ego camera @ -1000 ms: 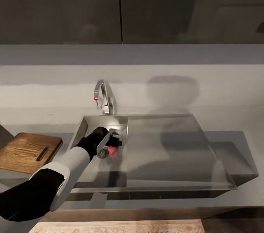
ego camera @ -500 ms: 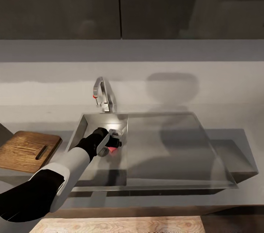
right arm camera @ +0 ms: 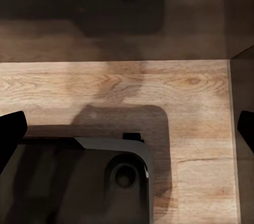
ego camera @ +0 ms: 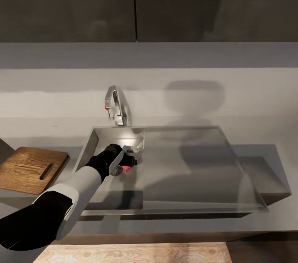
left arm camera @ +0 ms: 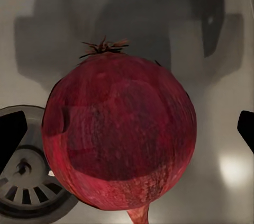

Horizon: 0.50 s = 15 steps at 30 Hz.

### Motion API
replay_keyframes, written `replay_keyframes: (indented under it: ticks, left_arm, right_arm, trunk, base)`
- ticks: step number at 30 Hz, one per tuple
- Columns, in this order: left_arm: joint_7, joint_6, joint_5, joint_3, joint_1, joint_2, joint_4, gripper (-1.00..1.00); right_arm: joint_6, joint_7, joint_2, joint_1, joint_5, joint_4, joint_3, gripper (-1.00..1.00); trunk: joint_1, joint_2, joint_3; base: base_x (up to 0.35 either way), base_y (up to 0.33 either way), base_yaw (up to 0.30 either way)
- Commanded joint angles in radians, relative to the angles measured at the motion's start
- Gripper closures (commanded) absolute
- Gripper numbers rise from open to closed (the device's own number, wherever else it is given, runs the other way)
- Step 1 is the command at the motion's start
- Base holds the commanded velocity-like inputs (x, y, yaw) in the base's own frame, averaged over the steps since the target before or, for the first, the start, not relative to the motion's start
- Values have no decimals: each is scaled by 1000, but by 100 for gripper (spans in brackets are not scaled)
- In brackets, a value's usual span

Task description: In the kitchen, take the Vidalia onion out of the sink, dice it on the chopping board with the paring knife, put the diced onion into the bowl on the countertop, then place both the paring knife and the chopping board into the sink.

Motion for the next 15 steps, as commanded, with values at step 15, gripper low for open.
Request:
replay_keyframes:
  ticks: [15]
  left_arm:
    - [1, 4, 6, -7, -1, 1, -1, -100]
  right_arm:
    - [-4, 2, -6, 0, -9, 0, 4, -100]
  trunk:
    - [1, -2, -2]
  base:
    - [0, 0, 0]
